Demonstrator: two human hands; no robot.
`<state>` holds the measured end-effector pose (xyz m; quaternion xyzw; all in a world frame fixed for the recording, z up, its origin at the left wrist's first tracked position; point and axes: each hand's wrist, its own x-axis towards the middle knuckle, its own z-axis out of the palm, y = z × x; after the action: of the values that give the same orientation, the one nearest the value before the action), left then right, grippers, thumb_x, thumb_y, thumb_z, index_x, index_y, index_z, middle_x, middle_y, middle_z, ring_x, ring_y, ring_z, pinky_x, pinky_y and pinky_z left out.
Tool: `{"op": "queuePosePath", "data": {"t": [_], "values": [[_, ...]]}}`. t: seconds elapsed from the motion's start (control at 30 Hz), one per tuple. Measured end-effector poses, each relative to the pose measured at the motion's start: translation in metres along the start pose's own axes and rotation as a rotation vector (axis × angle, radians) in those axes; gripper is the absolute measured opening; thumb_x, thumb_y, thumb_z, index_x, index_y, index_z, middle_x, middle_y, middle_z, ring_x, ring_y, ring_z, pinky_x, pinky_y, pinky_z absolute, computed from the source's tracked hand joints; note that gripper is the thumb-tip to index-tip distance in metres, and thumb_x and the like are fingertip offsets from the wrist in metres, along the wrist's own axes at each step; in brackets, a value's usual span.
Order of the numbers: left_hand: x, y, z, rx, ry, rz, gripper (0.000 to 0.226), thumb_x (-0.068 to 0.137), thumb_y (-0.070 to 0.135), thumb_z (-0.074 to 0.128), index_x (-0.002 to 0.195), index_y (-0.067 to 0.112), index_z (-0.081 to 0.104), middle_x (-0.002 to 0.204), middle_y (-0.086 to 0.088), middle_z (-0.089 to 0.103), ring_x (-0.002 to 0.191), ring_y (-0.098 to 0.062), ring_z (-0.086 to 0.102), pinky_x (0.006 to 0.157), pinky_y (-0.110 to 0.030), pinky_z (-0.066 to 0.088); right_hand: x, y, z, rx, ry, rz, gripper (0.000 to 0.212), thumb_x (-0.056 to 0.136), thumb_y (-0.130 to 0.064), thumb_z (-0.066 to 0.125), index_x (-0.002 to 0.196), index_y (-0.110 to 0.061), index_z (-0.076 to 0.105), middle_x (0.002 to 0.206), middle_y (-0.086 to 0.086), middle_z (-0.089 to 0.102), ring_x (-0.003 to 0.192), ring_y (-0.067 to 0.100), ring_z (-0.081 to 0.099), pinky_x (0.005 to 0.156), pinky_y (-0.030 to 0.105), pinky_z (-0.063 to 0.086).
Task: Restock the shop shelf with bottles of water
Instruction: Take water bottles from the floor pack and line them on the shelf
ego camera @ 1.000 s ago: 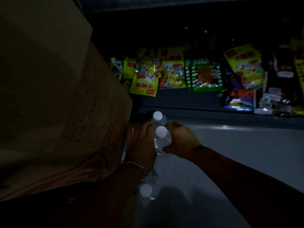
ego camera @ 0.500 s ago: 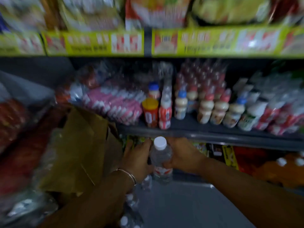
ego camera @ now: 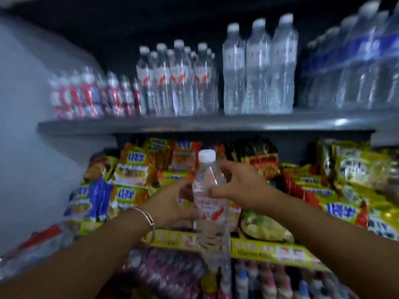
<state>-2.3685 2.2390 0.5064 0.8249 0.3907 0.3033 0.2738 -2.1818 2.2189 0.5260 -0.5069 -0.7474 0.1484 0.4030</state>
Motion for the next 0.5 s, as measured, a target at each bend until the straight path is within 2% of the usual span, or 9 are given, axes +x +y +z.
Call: {"op": "queuePosePath", "data": {"t": [0.1, 0.2, 0.3, 0.37, 0.43, 0.5], "values": [[0.025, 0.036, -0.060, -0.020, 0.083, 0.052, 0.046, 0.071, 0.007, 0.077, 0.111, 0.016, 0.056, 0.103, 0.004, 0.067, 0.090, -0.001, 0.063, 0.078, -0.011, 0.051, 0.045, -0.049, -0.038, 0.065, 0.071, -0.020, 0.027, 0.070, -0.026, 0.080, 0.092, -0.015, 0.068, 0.089, 0.002, 0.071, 0.081, 0.014, 0.068, 0.078, 0.036, 0.056], [0.051, 0.062, -0.112, -0.024, 0.172, 0.077, 0.048, 0.072, 0.017, 0.077, 0.115, 0.015, 0.056, 0.106, 0.000, 0.067, 0.098, -0.012, 0.064, 0.086, -0.023, 0.053, 0.090, -0.087, -0.066, 0.079, 0.164, -0.054, 0.039, 0.065, -0.038, 0.079, 0.086, -0.007, 0.067, 0.088, 0.012, 0.071, 0.083, 0.028, 0.068, 0.077, 0.051, 0.055], [0.076, 0.081, -0.152, -0.056, 0.244, 0.147, 0.041, 0.074, 0.018, 0.075, 0.110, 0.016, 0.056, 0.101, 0.000, 0.066, 0.095, -0.012, 0.063, 0.078, -0.014, 0.052, 0.130, -0.119, -0.087, 0.154, 0.222, -0.076, 0.067, 0.055, -0.045, 0.076, 0.088, 0.011, 0.060, 0.083, 0.021, 0.065, 0.085, 0.044, 0.064, 0.073, 0.059, 0.053], [0.091, 0.089, -0.172, -0.078, 0.266, 0.172, 0.036, 0.074, 0.019, 0.075, 0.105, 0.020, 0.057, 0.098, 0.004, 0.065, 0.091, -0.008, 0.063, 0.071, -0.008, 0.051, 0.157, -0.134, -0.100, 0.190, 0.228, -0.071, 0.057, 0.068, -0.034, 0.076, 0.096, 0.013, 0.061, 0.084, 0.024, 0.066, 0.081, 0.038, 0.068, 0.072, 0.049, 0.057], [0.106, 0.090, -0.189, -0.090, 0.264, 0.167, 0.039, 0.073, 0.022, 0.076, 0.108, 0.020, 0.057, 0.098, 0.005, 0.065, 0.092, -0.007, 0.063, 0.075, -0.013, 0.052, 0.181, -0.145, -0.111, 0.205, 0.230, -0.064, 0.036, 0.079, -0.024, 0.072, 0.097, 0.007, 0.066, 0.082, 0.015, 0.070, 0.067, 0.020, 0.070, 0.061, 0.030, 0.059], [0.123, 0.086, -0.201, -0.082, 0.249, 0.157, 0.045, 0.073, 0.023, 0.077, 0.112, 0.018, 0.055, 0.100, 0.004, 0.064, 0.092, -0.007, 0.063, 0.081, -0.018, 0.052, 0.202, -0.152, -0.117, 0.198, 0.261, -0.060, 0.028, 0.081, -0.022, 0.071, 0.095, 0.002, 0.069, 0.075, 0.008, 0.070, 0.056, 0.010, 0.067, 0.050, 0.020, 0.052]]}}
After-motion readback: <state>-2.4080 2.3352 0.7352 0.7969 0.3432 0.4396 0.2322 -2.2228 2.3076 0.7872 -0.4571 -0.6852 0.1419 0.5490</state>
